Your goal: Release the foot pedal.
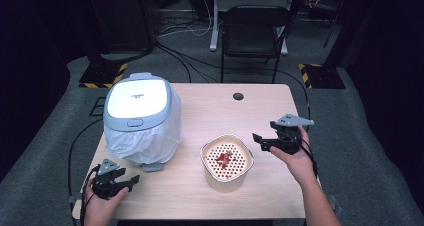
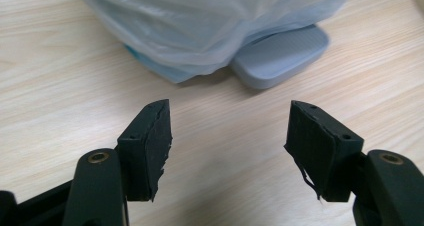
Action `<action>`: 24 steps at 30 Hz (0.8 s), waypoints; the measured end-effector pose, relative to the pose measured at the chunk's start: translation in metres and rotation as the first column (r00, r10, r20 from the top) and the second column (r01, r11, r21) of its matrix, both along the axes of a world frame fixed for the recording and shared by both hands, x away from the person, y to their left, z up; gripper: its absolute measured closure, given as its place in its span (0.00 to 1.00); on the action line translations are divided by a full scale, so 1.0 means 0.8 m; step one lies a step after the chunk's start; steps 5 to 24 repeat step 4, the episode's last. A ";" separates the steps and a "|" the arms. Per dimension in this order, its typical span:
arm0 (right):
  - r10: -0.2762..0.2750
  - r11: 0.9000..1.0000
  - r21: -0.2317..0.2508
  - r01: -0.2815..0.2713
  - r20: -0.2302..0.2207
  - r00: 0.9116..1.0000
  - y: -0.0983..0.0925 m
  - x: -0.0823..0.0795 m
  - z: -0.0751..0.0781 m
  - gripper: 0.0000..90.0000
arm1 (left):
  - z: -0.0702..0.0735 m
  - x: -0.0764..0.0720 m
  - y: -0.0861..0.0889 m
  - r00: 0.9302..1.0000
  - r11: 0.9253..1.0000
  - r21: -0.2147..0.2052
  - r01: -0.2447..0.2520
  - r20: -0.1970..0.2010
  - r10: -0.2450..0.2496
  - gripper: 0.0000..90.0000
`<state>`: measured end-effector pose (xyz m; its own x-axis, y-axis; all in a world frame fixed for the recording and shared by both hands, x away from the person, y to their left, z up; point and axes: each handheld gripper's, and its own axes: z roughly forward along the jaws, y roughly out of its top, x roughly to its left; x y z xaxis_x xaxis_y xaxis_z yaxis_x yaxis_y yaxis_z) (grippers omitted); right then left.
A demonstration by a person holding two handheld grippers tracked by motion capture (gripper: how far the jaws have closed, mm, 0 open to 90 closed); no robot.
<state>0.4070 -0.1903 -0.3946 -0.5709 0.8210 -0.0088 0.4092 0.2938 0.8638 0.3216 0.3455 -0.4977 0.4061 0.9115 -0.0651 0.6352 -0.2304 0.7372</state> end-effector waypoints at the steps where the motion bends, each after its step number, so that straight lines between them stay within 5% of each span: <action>1: -0.024 0.999 -0.023 0.024 0.012 1.000 -0.006 -0.005 -0.007 0.20 | 0.000 0.000 0.003 1.000 1.000 0.000 -0.011 -0.002 0.011 0.38; 4: -0.083 0.995 -0.051 0.083 0.009 0.997 -0.026 -0.021 -0.040 0.18 | -0.002 0.000 0.013 0.999 0.999 -0.035 -0.037 -0.025 0.037 0.37; 24: -0.083 0.995 -0.051 0.083 0.009 0.997 -0.026 -0.021 -0.040 0.18 | -0.002 0.000 0.013 0.999 0.999 -0.035 -0.037 -0.025 0.037 0.37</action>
